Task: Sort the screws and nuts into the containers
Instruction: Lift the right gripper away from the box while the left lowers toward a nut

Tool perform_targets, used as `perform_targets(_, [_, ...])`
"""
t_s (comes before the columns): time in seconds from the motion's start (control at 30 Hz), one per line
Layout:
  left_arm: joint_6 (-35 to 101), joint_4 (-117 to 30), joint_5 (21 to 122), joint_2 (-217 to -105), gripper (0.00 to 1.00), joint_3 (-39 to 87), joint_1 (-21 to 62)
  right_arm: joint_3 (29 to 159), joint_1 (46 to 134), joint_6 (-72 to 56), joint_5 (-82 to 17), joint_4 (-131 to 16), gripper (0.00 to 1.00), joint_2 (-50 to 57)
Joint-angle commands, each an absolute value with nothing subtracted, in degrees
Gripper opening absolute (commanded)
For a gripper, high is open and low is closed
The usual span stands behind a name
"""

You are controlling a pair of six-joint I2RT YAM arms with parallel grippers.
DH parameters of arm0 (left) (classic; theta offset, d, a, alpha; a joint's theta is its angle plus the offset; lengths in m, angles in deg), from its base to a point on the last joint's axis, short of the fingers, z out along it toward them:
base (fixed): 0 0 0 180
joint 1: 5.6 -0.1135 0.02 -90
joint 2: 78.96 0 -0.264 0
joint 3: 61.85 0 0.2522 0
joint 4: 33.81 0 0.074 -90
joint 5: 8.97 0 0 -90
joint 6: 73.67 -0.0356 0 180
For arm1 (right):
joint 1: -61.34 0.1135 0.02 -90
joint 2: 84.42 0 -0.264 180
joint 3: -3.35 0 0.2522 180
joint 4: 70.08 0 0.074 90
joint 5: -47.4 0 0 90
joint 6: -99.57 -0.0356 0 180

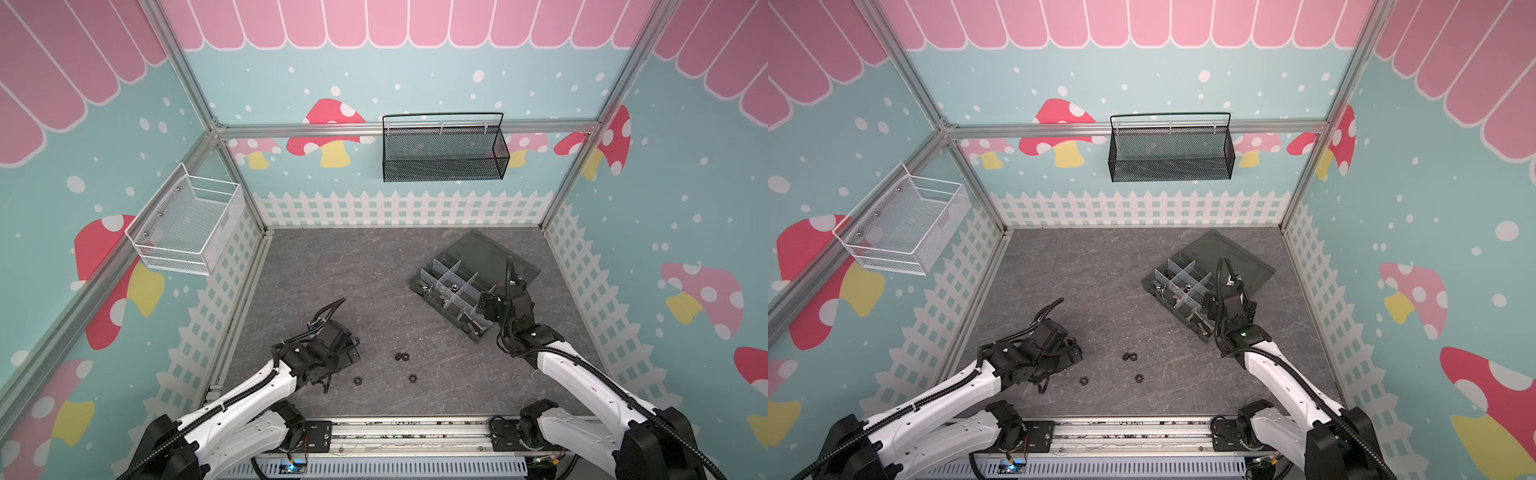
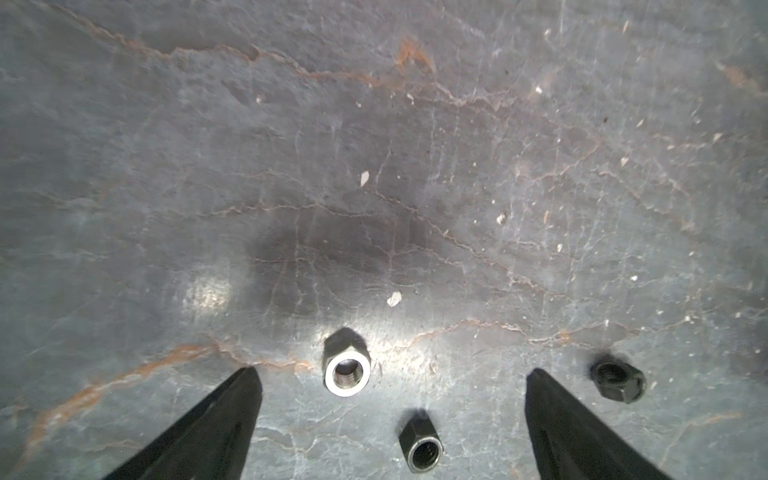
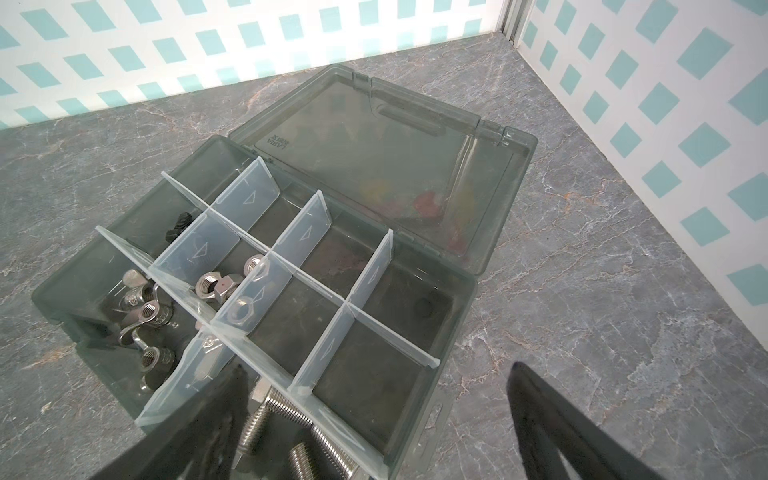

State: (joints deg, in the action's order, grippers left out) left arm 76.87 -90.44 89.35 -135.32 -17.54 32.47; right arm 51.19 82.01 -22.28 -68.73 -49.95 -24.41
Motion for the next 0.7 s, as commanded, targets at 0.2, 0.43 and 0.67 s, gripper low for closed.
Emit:
perform_targets(0.2, [76.92, -93.09, 89.41, -141.76, 0.99, -14.27, 35.05, 50.15, 81.90, -24.00, -70.03, -51.05, 0.98, -25.45])
perform_targets(0.43, [75.92, -91.71, 88.28, -145.07, 0.91, -13.90, 35.04, 50.56, 81.91, -24.61, -70.64, -50.46, 0.98, -24.83])
perform_targets(0.67, [74.68, -91.40, 87.89, -149.38, 0.80, -14.04, 34.93, 50.66, 81.93, -25.27, -70.81, -50.05, 0.98, -24.40])
